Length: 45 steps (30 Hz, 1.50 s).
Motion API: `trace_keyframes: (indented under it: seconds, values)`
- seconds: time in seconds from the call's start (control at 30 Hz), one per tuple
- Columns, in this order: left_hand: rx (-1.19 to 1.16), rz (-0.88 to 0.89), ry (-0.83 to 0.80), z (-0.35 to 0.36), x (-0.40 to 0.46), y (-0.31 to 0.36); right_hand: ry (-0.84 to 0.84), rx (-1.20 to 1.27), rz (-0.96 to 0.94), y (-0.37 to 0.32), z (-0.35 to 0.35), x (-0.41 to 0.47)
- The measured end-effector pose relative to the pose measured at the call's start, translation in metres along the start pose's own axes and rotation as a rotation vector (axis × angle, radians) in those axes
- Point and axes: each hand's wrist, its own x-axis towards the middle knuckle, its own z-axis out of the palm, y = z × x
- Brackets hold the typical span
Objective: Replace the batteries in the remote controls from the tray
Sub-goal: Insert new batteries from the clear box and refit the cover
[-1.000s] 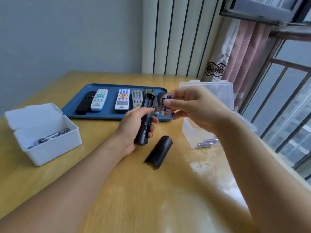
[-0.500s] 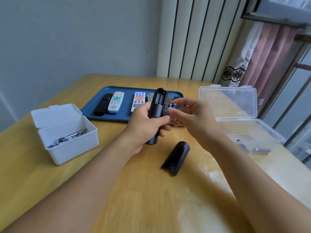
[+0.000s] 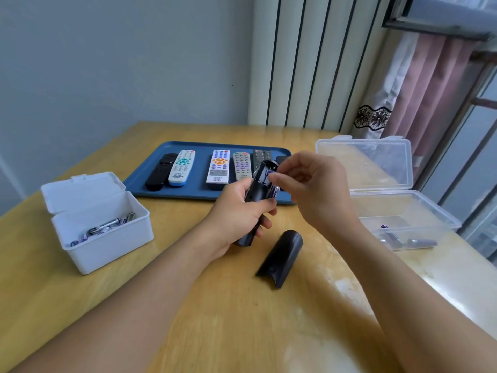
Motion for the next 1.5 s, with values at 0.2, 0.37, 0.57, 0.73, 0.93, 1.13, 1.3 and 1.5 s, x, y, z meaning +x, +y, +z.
trace_keyframes:
  seconds: [0.2, 0.37, 0.57, 0.73, 0.93, 1.13, 1.3, 1.5]
  values:
    - [0.068, 0.009, -0.063, 0.003, -0.002, -0.002, 0.082, 0.006, 0.001, 0.002, -0.004, 0.0]
    - [0.06, 0.004, -0.066, 0.003, -0.002, -0.001, 0.044, -0.019, 0.019, 0.005, -0.001, 0.004]
    - [0.023, 0.002, -0.101, 0.005, -0.006, 0.001, 0.157, 0.184, 0.088, 0.003, 0.0, -0.001]
    - [-0.015, 0.011, -0.116, 0.006, -0.008, 0.002, 0.187, 0.107, 0.067, 0.001, 0.005, -0.004]
    - [-0.063, 0.033, -0.129, 0.007, -0.01, 0.005, 0.254, 0.014, -0.024, -0.001, 0.008, -0.004]
    - [-0.09, 0.049, -0.12, 0.007, -0.011, 0.006, 0.2, 0.089, 0.009, -0.005, 0.008, -0.008]
    - [-0.081, 0.077, -0.118, 0.007, -0.011, 0.006, 0.188, 0.434, 0.215, -0.007, 0.004, -0.004]
    - [-0.126, 0.072, -0.117, 0.009, -0.012, 0.007, 0.228, 0.168, -0.018, -0.01, 0.004, -0.008]
